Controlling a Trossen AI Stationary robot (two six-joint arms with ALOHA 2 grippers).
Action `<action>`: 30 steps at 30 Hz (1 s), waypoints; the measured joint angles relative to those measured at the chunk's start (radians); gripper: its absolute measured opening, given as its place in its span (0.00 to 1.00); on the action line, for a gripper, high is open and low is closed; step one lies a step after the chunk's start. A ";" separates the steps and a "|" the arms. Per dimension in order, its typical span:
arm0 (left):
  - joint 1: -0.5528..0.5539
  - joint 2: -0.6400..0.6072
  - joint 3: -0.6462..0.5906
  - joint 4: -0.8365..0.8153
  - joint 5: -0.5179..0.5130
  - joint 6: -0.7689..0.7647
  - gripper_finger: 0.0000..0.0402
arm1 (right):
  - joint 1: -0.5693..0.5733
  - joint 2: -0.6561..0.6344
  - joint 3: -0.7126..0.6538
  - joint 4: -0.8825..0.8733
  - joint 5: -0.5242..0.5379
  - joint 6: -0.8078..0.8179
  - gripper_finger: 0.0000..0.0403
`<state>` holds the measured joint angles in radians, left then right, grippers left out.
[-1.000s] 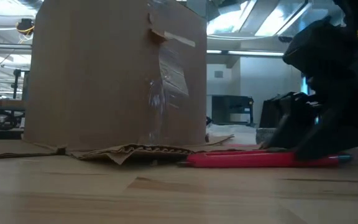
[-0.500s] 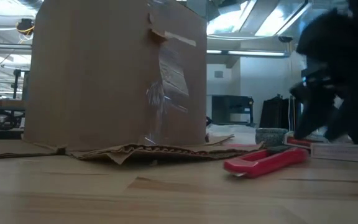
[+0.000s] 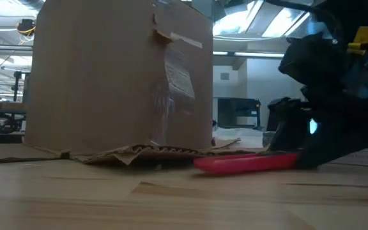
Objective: Unpack boxes
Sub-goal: Break down box until it is fully flat
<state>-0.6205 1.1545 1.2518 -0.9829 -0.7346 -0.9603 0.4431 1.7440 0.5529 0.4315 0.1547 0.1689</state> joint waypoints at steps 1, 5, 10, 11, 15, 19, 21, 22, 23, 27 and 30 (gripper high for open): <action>0.000 0.000 0.000 0.000 0.000 -0.002 0.55 | -0.003 0.010 0.001 0.019 -0.015 -0.004 0.58; 0.000 0.000 0.000 -0.001 0.000 -0.003 0.55 | -0.005 0.044 0.000 0.090 -0.037 0.004 0.58; 0.000 0.000 0.000 0.000 0.001 -0.005 0.55 | -0.005 0.097 0.005 0.195 -0.053 0.022 0.58; 0.000 0.000 0.000 0.000 0.001 -0.005 0.55 | -0.004 0.112 0.006 0.219 -0.053 0.032 0.58; 0.000 0.000 0.000 0.000 0.001 -0.007 0.55 | -0.004 0.178 0.007 0.325 -0.048 0.051 0.58; 0.000 0.000 0.000 0.000 0.002 -0.009 0.55 | -0.003 0.220 0.008 0.374 -0.044 0.052 0.58; 0.000 0.000 0.000 0.000 0.002 -0.009 0.55 | -0.003 0.239 0.007 0.381 -0.042 0.049 0.58; 0.000 0.000 0.000 0.000 0.002 -0.009 0.55 | -0.003 0.247 0.005 0.392 -0.041 0.045 0.58; 0.000 0.000 0.000 0.000 0.002 -0.009 0.55 | -0.003 0.255 0.002 0.398 -0.041 0.036 0.58; 0.000 0.000 0.000 0.000 0.002 -0.009 0.55 | -0.003 0.264 0.000 0.408 -0.024 0.000 0.58; 0.000 0.000 0.000 0.000 0.002 -0.009 0.55 | -0.005 0.265 -0.001 0.416 -0.026 -0.046 0.58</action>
<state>-0.6205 1.1545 1.2518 -0.9833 -0.7324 -0.9698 0.4385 2.0091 0.5522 0.8476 0.1284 0.1230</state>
